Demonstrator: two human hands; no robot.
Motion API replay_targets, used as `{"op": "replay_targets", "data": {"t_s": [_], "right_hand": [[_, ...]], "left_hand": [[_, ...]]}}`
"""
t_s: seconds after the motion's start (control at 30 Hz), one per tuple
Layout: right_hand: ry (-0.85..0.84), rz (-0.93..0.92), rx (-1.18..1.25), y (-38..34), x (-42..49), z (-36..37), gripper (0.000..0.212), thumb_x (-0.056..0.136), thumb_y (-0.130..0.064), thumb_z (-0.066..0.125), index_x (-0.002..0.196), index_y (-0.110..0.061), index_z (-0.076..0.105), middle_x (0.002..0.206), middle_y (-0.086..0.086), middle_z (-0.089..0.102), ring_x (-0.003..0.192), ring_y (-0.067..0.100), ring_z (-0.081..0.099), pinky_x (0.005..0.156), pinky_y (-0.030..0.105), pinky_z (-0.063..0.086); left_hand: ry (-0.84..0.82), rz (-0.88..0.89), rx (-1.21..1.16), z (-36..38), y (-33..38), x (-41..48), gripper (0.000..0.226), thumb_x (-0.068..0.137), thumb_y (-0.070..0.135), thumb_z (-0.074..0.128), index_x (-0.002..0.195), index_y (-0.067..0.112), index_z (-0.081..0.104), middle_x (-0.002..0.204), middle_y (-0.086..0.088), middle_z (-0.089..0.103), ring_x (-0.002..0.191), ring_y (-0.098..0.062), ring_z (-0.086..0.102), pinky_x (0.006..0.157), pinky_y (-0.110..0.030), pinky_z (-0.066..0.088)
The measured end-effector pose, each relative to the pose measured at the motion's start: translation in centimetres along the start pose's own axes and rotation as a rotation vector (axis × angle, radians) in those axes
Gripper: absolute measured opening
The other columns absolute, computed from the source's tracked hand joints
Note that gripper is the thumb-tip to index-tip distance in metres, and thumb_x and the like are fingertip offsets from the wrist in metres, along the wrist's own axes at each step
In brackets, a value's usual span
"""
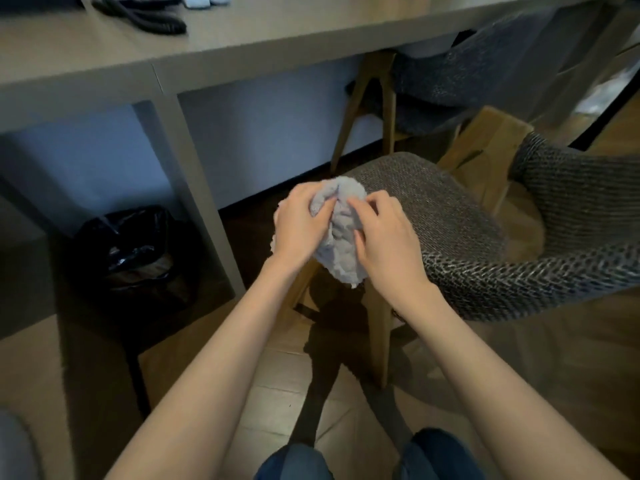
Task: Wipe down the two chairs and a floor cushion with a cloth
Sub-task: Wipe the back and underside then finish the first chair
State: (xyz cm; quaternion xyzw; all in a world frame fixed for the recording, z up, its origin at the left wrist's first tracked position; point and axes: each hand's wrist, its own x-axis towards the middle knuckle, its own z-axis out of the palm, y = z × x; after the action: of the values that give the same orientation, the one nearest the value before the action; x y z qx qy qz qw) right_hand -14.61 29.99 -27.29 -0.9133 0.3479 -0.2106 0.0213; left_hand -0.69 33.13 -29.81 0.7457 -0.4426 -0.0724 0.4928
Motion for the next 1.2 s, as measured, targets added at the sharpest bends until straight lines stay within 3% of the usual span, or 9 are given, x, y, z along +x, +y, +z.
{"op": "replay_targets", "data": {"t_s": [0.07, 0.1, 0.23, 0.33, 0.47, 0.63, 0.87, 1.0, 1.2], "right_hand": [[-0.088, 0.008, -0.029, 0.4, -0.3, -1.3, 0.046, 0.089, -0.008, 0.056, 0.134, -0.014, 0.048, 0.124, 0.007, 0.047, 0.111, 0.023, 0.045, 0.088, 0.032, 0.04], [-0.131, 0.021, -0.021, 0.7, -0.5, -1.9, 0.044, 0.089, -0.009, 0.055, 0.133, -0.013, 0.049, 0.122, 0.008, 0.048, 0.109, 0.023, 0.045, 0.086, 0.031, 0.039], [-0.268, 0.141, 0.04, 2.3, -1.5, -5.0, 0.039, 0.095, -0.011, 0.05, 0.133, -0.013, 0.052, 0.113, 0.007, 0.049, 0.105, 0.023, 0.046, 0.077, 0.031, 0.041], [-0.423, 0.218, 0.006, 3.3, -2.5, -7.4, 0.037, 0.098, -0.013, 0.046, 0.133, -0.015, 0.053, 0.113, 0.009, 0.049, 0.108, 0.025, 0.045, 0.08, 0.033, 0.041], [-0.598, 0.303, -0.059, 4.9, -4.0, -11.7, 0.037, 0.096, -0.016, 0.048, 0.132, -0.017, 0.055, 0.115, 0.01, 0.05, 0.112, 0.028, 0.046, 0.088, 0.035, 0.042], [-0.703, 0.334, -0.096, 7.7, -5.4, -16.2, 0.04, 0.098, -0.018, 0.047, 0.138, -0.02, 0.051, 0.118, 0.01, 0.049, 0.117, 0.027, 0.043, 0.094, 0.035, 0.039], [-0.723, 0.178, -0.18, 12.0, -5.5, -19.3, 0.048, 0.094, -0.018, 0.048, 0.141, -0.025, 0.043, 0.121, 0.006, 0.045, 0.111, 0.025, 0.043, 0.094, 0.033, 0.034], [-0.653, 0.106, -0.128, 14.9, -5.3, -21.1, 0.043, 0.093, -0.009, 0.051, 0.135, -0.014, 0.051, 0.117, 0.015, 0.051, 0.104, 0.033, 0.048, 0.089, 0.042, 0.033], [-0.713, -0.048, -0.05, 20.5, -3.7, -24.1, 0.045, 0.097, -0.012, 0.038, 0.14, -0.024, 0.044, 0.123, 0.005, 0.046, 0.11, 0.026, 0.045, 0.092, 0.037, 0.028]], "left_hand": [[-0.059, -0.011, 0.003, 0.0, 1.0, -0.7, 0.032, 0.095, 0.023, 0.057, 0.126, 0.016, 0.062, 0.134, -0.001, 0.056, 0.126, -0.013, 0.047, 0.108, -0.018, 0.029], [-0.096, -0.023, 0.024, 0.0, 1.6, -1.0, 0.035, 0.095, 0.021, 0.056, 0.129, 0.016, 0.06, 0.142, -0.001, 0.049, 0.134, -0.014, 0.039, 0.108, -0.015, 0.021], [-0.311, -0.011, 0.146, 0.3, 4.7, -2.7, 0.043, 0.099, 0.019, 0.05, 0.141, 0.022, 0.045, 0.158, 0.003, 0.023, 0.148, -0.018, 0.006, 0.113, -0.027, 0.009], [-0.455, -0.01, 0.2, 0.4, 7.2, -4.3, 0.047, 0.1, 0.017, 0.046, 0.146, 0.022, 0.037, 0.16, 0.001, 0.015, 0.148, -0.021, 0.002, 0.118, -0.033, 0.011], [-0.69, -0.014, 0.292, 1.2, 10.6, -6.1, 0.052, 0.1, 0.014, 0.043, 0.15, 0.021, 0.028, 0.161, -0.002, 0.003, 0.148, -0.024, -0.003, 0.117, -0.029, 0.004], [-0.853, -0.058, 0.355, 2.6, 13.6, -8.7, 0.064, 0.099, 0.009, 0.044, 0.153, 0.024, 0.013, 0.161, -0.003, -0.009, 0.148, -0.025, -0.008, 0.117, -0.03, 0.002], [-0.805, -0.076, 0.396, 5.2, 17.7, -10.6, 0.06, 0.103, 0.015, 0.036, 0.153, 0.021, 0.004, 0.16, -0.005, -0.011, 0.147, -0.028, -0.011, 0.12, -0.033, 0.0], [-0.751, -0.124, 0.325, 7.7, 20.5, -10.8, 0.059, 0.101, 0.012, 0.041, 0.152, 0.016, 0.012, 0.161, -0.006, 0.0, 0.148, -0.028, -0.005, 0.12, -0.035, 0.004], [-0.616, -0.263, 0.256, 10.8, 25.3, -11.5, 0.06, 0.094, 0.0, 0.053, 0.148, 0.011, 0.029, 0.157, -0.01, 0.021, 0.148, -0.026, 0.01, 0.12, -0.037, 0.015]]}}
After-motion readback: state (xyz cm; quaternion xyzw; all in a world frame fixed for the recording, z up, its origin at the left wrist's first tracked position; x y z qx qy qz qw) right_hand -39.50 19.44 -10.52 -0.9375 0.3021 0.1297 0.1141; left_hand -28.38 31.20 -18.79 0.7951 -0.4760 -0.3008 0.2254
